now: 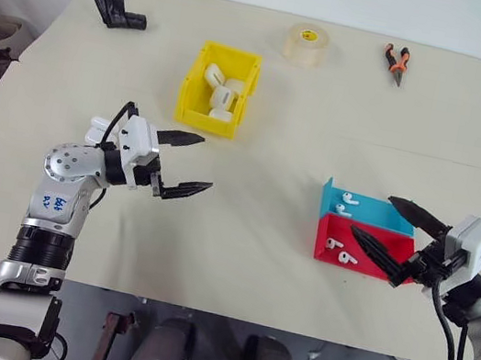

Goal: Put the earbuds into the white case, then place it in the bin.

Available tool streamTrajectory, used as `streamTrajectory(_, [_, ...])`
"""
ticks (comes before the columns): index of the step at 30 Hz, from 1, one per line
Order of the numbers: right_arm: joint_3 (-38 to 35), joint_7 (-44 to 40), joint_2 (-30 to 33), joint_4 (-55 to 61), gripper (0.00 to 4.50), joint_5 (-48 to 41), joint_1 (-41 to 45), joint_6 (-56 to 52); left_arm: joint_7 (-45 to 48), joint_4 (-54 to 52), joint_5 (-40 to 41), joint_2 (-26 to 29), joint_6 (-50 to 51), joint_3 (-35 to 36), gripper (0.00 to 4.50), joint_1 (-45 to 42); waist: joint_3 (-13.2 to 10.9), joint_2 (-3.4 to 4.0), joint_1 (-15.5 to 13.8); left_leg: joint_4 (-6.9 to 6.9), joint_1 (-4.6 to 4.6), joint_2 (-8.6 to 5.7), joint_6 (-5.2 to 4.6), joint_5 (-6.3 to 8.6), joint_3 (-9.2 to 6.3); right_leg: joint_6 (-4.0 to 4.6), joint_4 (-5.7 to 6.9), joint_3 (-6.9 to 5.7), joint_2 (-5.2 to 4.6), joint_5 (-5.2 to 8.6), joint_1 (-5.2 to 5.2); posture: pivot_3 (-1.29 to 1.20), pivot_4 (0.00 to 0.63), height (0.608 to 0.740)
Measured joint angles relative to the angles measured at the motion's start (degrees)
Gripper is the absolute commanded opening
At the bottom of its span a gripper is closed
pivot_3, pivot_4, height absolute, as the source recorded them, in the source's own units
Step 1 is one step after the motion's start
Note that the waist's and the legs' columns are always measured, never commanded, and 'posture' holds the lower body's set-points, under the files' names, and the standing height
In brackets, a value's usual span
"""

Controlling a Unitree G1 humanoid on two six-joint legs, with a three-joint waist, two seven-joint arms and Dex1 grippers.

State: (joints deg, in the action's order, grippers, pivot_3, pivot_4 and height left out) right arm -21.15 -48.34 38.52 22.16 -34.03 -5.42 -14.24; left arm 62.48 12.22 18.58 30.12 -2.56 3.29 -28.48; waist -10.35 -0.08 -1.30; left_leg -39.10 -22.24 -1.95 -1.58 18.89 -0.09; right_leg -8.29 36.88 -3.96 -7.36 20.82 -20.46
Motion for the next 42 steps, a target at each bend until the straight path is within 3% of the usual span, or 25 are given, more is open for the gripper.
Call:
streamTrajectory(15, [0.9, -3.8, 0.0, -2.4, 4.5, 0.1, 2.9, 1.4, -3.1, -0.8, 1.1, 1.4, 1.9, 1.6, 4.47, 2.0, 0.0, 0.0, 0.1, -0.01, 0.0, -0.03, 0.0, 0.0, -0.16, 0.0, 0.0, -0.18, -0.05, 0.0, 0.08, 0.0, 0.15, 0.74])
streamTrajectory(21, [7.2, -6.2, -1.9, -2.7, 4.5, 1.4, 9.8, 4.5, -16.3, -12.6, 0.8, 6.7, 17.3, 8.7, 4.47, 11.5, 0.0, 0.0, 1.5, 0.05, 0.0, 0.02, 0.01, 0.0, -0.33, 0.0, 0.01, -0.18, -0.07, 0.0, 0.08, 0.0, 0.15, 0.74])
streamTrajectory(32, [13.0, -10.9, -6.1, -4.7, 4.5, 1.1, 16.2, 9.5, -38.2, -34.4, 2.4, 6.5, 49.7, 19.0, 4.47, 23.9, 0.0, 0.0, 1.0, -0.03, 0.01, -0.23, 0.01, 0.0, -0.96, 0.0, -0.14, 0.27, -0.17, 0.0, 0.45, 0.0, 0.15, 0.74])
streamTrajectory(38, [13.0, -11.5, -6.1, -7.0, 4.5, 0.8, 16.5, 9.1, -41.2, -36.2, 3.8, 7.8, 59.9, 20.5, 4.47, 22.5, 0.0, 0.0, 1.0, -0.02, 0.03, -0.24, 0.01, 0.0, -0.97, 0.01, -0.38, 0.25, -0.14, 0.01, 0.56, 0.0, 0.15, 0.74])
streamTrajectory(42, [12.9, -11.6, -5.4, -7.3, 4.5, 0.6, 17.4, 7.9, -41.1, -32.7, 3.9, 16.1, 68.8, 19.2, 4.47, 13.8, 0.0, -0.02, 1.1, 0.01, 0.04, -0.24, 0.04, -0.02, -1.0, 0.02, -0.4, 0.24, -0.07, 0.01, 0.58, 0.0, 0.15, 0.74])
